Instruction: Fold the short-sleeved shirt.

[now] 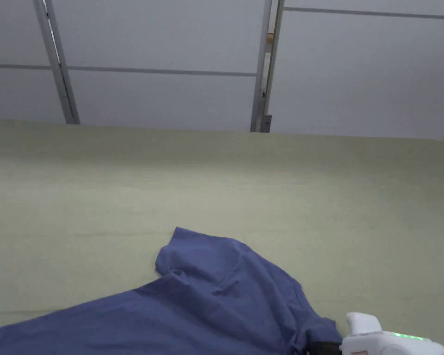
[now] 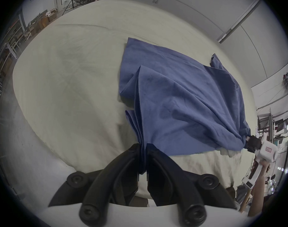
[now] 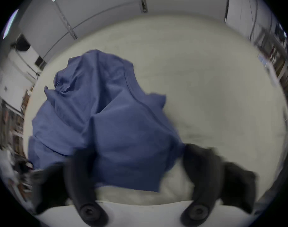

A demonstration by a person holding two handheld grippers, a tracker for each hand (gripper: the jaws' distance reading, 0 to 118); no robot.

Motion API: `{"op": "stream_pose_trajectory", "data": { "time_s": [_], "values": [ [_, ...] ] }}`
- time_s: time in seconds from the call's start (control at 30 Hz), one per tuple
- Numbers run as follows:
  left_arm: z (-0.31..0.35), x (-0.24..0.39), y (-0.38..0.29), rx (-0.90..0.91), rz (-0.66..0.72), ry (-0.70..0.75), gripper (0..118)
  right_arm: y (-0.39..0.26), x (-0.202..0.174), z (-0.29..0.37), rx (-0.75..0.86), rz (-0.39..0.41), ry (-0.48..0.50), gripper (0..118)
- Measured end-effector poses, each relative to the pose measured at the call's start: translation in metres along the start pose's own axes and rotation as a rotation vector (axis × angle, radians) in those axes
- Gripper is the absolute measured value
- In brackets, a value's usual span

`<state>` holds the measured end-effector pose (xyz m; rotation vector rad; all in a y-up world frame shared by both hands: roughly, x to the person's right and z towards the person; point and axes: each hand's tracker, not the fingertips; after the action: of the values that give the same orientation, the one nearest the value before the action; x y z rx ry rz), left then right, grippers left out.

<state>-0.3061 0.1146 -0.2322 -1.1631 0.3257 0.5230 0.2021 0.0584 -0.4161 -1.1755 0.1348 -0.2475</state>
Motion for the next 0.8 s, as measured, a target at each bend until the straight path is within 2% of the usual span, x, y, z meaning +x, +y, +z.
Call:
{"op": "stream_pose_trajectory", "data": {
  "time_s": [0.03,0.07,0.1,0.13,0.17,0.23,0.37,0.53,0.63,0.73,0.8],
  "values": [
    [0.001,0.001,-0.001,0.007,-0.017,0.006,8,-0.001,0.000,0.001,0.027,-0.047,0.025,51],
    [0.003,0.003,-0.001,0.021,-0.038,0.011,8,-0.003,-0.002,0.007,0.107,-0.019,-0.037,23],
    [0.005,0.004,-0.002,0.044,-0.054,0.001,8,-0.005,0.000,0.012,0.125,-0.013,0.060,23],
    [0.008,0.004,-0.002,0.052,-0.058,-0.011,8,-0.007,-0.003,0.017,0.116,-0.046,0.126,22],
    [0.013,0.005,-0.001,0.062,-0.053,-0.024,8,-0.010,-0.007,0.020,0.116,-0.035,0.071,22],
    [0.028,0.007,0.000,0.116,-0.032,-0.108,8,-0.017,-0.012,0.034,0.180,0.010,0.042,21],
    [0.083,0.013,0.010,0.273,-0.053,-0.206,7,-0.023,-0.023,0.099,0.325,-0.069,0.197,21],
    [0.166,0.031,0.053,0.461,-0.132,-0.285,7,-0.012,-0.054,0.201,0.506,0.018,0.284,21],
    [0.205,0.049,0.093,0.533,-0.144,-0.374,7,0.017,-0.071,0.251,0.599,0.029,0.332,21],
    [0.233,0.076,0.146,0.594,-0.171,-0.422,7,0.061,-0.080,0.282,0.655,0.036,0.330,21],
    [0.243,0.098,0.184,0.609,-0.167,-0.430,7,0.092,-0.090,0.297,0.692,0.050,0.270,21]
  ]
}}
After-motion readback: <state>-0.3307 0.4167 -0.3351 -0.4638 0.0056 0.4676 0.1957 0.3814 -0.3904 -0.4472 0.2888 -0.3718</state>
